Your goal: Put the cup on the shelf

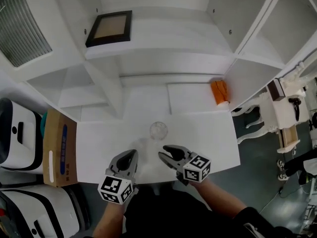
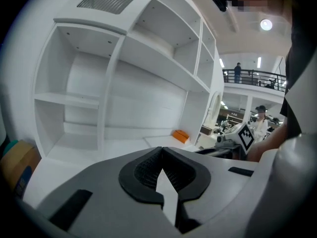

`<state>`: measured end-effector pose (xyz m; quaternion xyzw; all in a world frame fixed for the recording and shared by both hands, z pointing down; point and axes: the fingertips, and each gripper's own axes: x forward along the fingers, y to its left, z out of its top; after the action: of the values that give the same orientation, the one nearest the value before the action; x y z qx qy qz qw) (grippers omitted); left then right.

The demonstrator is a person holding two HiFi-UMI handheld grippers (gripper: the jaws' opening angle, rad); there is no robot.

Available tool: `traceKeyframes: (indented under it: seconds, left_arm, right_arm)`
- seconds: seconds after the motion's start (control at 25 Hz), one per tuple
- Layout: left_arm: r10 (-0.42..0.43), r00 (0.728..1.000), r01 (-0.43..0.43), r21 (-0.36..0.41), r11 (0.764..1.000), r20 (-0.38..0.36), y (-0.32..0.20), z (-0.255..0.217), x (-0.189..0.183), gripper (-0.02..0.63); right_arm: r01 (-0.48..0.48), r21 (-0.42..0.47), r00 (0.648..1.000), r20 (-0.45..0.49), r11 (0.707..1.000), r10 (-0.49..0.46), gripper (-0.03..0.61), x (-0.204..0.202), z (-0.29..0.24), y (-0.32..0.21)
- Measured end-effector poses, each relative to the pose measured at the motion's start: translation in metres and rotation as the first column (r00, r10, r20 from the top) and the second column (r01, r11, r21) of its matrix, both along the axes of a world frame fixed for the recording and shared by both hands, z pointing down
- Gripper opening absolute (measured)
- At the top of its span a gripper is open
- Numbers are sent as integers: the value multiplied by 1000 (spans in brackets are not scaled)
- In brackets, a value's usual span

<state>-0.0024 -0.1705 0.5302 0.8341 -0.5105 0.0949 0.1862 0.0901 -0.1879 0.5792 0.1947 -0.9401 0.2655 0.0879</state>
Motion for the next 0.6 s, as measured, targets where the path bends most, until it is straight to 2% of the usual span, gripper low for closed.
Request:
traceKeyframes:
  seconds: [0.32,0.6]
  left_arm:
    - [96,994,-96,1,995,-43,-5,33,-5,12]
    - [85,995,-87,-24,996,-51,-15,60,-21,12]
  right_arm:
    - [-39,-25,999,-17,999,39,138,-6,48,-26]
    - [-37,-45,999,-2,998,37,143,-13,86,-38]
